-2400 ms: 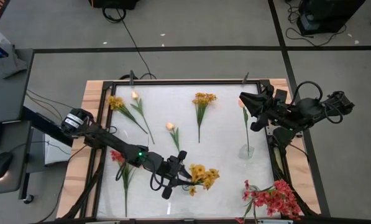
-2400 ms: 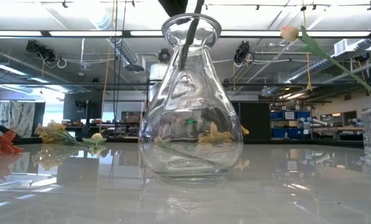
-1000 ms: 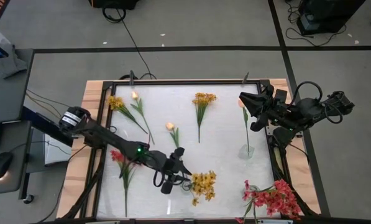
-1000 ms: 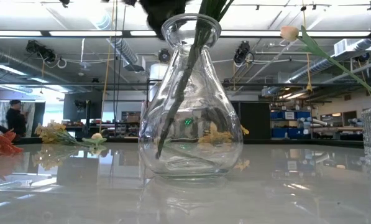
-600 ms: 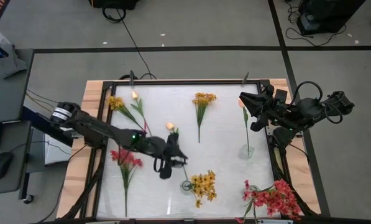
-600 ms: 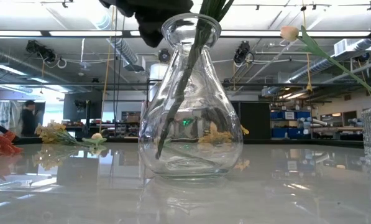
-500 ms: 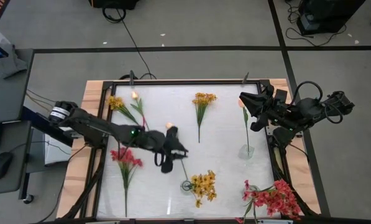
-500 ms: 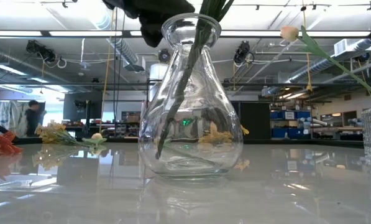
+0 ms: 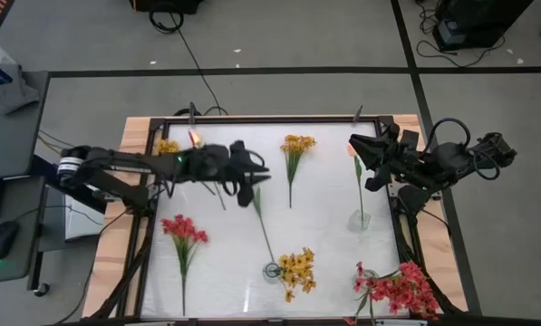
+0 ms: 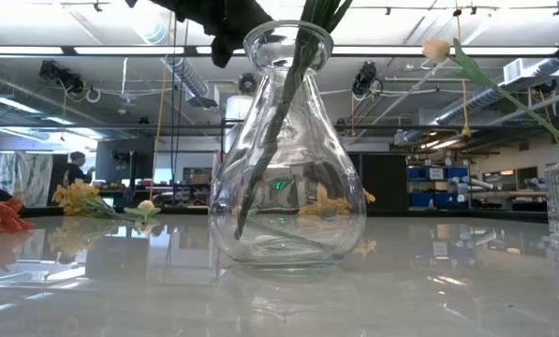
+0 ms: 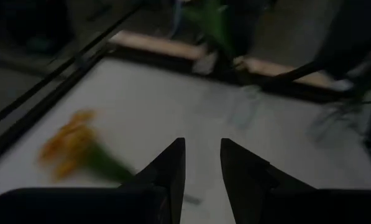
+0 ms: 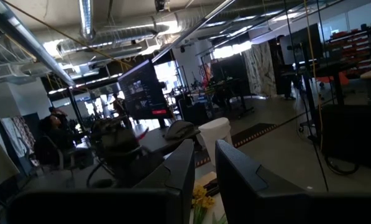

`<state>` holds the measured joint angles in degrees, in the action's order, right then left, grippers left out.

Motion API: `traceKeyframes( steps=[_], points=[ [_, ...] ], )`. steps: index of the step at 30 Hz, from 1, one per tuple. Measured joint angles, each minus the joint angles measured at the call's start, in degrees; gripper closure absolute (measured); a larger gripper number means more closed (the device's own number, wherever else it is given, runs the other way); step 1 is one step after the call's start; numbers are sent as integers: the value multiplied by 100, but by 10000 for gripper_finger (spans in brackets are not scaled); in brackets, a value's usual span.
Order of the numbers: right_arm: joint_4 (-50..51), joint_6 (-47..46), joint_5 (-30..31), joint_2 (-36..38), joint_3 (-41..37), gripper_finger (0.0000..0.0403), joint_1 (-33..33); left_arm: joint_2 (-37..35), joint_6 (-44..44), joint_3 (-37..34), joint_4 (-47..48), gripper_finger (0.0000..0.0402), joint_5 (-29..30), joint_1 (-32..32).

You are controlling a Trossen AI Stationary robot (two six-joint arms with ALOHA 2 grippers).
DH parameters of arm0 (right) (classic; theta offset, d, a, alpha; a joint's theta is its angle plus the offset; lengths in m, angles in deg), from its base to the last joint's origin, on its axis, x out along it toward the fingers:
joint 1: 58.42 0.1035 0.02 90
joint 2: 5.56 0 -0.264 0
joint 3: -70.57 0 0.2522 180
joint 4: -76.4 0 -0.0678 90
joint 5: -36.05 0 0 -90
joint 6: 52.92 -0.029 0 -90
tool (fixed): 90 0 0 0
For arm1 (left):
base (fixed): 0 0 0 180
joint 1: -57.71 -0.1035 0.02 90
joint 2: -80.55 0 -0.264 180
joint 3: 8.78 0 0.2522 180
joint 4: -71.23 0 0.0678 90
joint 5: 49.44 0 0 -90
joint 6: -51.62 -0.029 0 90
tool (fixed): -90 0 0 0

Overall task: Sort flowers into vase by color
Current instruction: Put the right yellow flowers into the bottom left transparent vase

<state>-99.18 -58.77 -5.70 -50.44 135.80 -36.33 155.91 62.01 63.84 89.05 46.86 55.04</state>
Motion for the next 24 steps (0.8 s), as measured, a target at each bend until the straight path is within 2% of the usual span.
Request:
traceKeyframes(
  steps=[4, 7, 11, 16, 22, 24],
  points=[
    [0, 0, 0, 0, 0, 328, 0, 24, 162, 859, 1857, 294, 263, -397],
    [2, -1, 1, 0, -1, 328, 1, 131, 169, 1365, 2556, 294, 289, -696],
    [0, 0, 2, 0, 0, 328, 0, 329, 660, 1960, 2771, 294, 288, -1034],
    [1, 0, 1, -1, 0, 328, 1, 935, 2230, 2746, 3220, 294, 250, -1422],
    [0, 0, 2, -2, -2, 328, 2, 1821, 2849, 3443, 3253, 294, -191, -1645],
    [1, 0, 0, -1, -2, 328, 2, 2137, 3337, 3658, 3255, 294, -435, -1688]
  ],
)
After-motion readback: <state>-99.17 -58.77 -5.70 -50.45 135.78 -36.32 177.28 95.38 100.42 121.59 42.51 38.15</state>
